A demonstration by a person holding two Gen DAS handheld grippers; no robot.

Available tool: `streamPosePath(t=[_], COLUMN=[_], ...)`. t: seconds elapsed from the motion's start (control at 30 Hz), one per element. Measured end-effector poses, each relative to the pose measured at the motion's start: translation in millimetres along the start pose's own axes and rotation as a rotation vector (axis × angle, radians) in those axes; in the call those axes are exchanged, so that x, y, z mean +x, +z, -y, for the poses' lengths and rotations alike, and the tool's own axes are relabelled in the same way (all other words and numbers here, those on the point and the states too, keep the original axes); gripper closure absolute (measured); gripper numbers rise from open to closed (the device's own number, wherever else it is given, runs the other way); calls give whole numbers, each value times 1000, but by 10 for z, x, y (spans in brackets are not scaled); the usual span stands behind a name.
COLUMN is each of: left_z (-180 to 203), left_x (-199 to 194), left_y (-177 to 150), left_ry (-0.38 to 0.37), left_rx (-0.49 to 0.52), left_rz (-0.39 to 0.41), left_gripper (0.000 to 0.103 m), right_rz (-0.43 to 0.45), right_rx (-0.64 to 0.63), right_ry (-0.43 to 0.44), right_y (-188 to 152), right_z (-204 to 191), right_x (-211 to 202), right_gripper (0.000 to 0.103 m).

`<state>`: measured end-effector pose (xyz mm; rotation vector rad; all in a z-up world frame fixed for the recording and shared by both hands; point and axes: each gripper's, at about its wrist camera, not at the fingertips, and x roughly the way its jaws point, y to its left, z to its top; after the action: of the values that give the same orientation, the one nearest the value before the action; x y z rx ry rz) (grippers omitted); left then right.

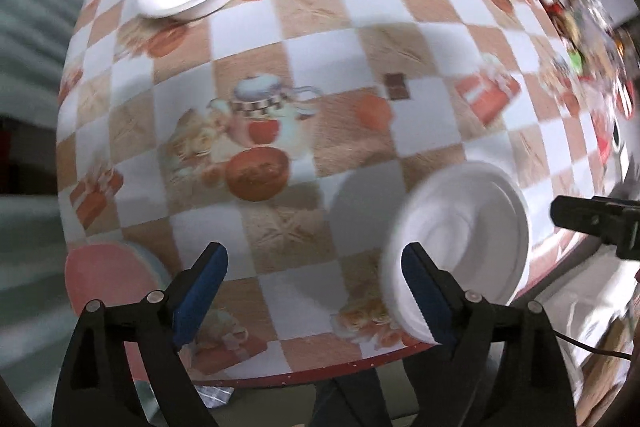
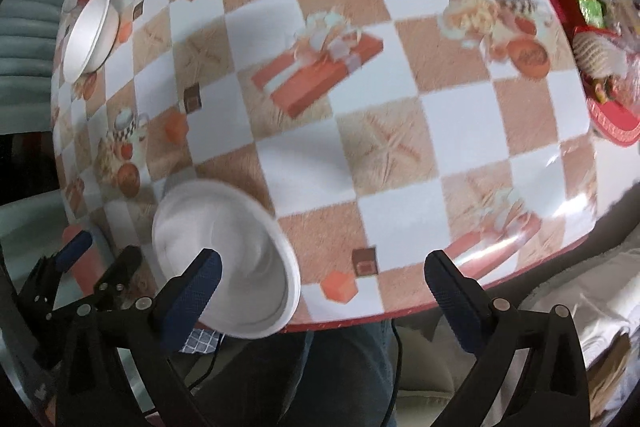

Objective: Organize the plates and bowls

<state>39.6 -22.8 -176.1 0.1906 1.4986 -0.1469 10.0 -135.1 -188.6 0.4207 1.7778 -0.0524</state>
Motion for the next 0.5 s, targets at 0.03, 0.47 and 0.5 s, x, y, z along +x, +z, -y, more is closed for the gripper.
streamPosePath(t=[0.03,0.47,0.5], left_z=[-93,-904,-931], left_x=[-3,-194,-189], left_y=[29,535,584], left_ry=[-24,-58,-55], left_rx=[-34,-303,-316], left_rz=[-12,39,40], left_gripper=[12,12,12], right_rz=[4,94,101], right_rx=[-9,-200,-217], right_ry=[-6,-57,-60], right_y=[52,796,863], right_z=[-14,-630,-687], right_x=[-25,-378,-397], right_gripper=[1,1,1])
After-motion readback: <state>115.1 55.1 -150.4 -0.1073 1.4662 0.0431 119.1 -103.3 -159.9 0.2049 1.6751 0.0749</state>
